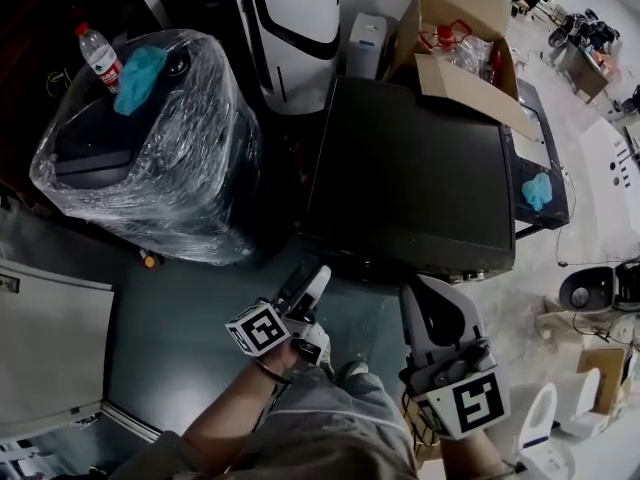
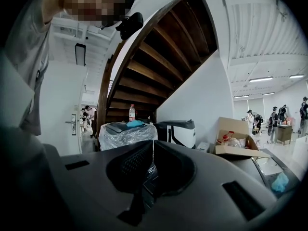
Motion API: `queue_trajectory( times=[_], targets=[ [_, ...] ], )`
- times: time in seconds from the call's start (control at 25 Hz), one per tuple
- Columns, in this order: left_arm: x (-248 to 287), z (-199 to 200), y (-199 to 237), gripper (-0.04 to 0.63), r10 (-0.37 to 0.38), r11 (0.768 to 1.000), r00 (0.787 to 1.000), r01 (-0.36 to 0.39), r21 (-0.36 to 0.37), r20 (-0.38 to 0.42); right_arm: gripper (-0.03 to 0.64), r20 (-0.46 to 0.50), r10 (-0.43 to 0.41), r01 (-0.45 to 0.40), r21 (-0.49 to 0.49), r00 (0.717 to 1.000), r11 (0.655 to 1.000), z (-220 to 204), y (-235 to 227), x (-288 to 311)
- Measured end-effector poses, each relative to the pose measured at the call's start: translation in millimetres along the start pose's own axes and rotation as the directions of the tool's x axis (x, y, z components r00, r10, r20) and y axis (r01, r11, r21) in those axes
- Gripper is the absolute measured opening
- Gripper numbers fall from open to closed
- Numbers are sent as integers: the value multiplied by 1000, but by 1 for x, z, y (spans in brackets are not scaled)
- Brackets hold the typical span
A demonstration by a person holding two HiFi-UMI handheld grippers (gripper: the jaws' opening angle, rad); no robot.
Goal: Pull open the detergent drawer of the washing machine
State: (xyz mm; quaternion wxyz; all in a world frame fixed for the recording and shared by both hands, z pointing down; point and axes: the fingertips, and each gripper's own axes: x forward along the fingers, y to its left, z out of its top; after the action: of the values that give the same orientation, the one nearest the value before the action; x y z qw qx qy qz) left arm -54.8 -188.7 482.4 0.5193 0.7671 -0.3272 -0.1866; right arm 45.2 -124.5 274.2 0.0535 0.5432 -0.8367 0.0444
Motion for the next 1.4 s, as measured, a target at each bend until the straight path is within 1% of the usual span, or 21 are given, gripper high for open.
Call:
queue_trajectory(
  times=[0.12, 0.24, 0.4, 0.48, 0.56, 0.68, 0.76, 0.92, 1.0, 1.28, 1.4],
  targets=[
    [11, -5, 15, 388, 0, 1000, 1000, 0, -30, -7, 32, -37, 14, -14, -14, 999, 1000, -18, -5, 7],
    [18, -12, 31, 391, 13, 999, 1000, -14, -43, -12, 32, -50, 16, -16, -4, 999, 1000, -32, -12, 14],
    [28, -18, 54, 396, 32, 997, 999, -33, -69, -8, 32, -27, 28, -28, 2, 999, 1000, -43, -20, 25],
    [33, -21, 63, 399, 35, 996, 999, -36, -82, -3, 32, -24, 29, -28, 22, 999, 999, -48, -24, 30],
    [37, -27, 74, 403, 48, 993, 999, -48, -104, -4, 32, -24, 24, -23, 48, 999, 999, -51, -28, 36],
    [41, -37, 88, 413, 62, 988, 998, -62, -142, -3, 32, -30, 33, -32, 54, 999, 998, -60, -35, 40],
    [44, -40, 93, 416, 50, 983, 999, -47, -176, 14, 32, -31, 42, -40, 55, 999, 998, -65, -38, 44],
    [53, -45, 97, 422, 5, 970, 997, 13, -245, 73, 32, -32, 59, -57, 59, 998, 997, -74, -45, 49],
    [56, -48, 100, 425, -7, 963, 995, 32, -267, 95, 32, -35, 69, -67, 60, 997, 996, -79, -48, 51],
    [67, -56, 106, 431, -46, 947, 982, 101, -306, 182, 32, -43, 88, -86, 57, 995, 995, -95, -60, 52],
    [67, -58, 110, 431, -51, 950, 979, 109, -294, 197, 32, -44, 99, -97, 57, 994, 994, -100, -62, 52]
  ],
)
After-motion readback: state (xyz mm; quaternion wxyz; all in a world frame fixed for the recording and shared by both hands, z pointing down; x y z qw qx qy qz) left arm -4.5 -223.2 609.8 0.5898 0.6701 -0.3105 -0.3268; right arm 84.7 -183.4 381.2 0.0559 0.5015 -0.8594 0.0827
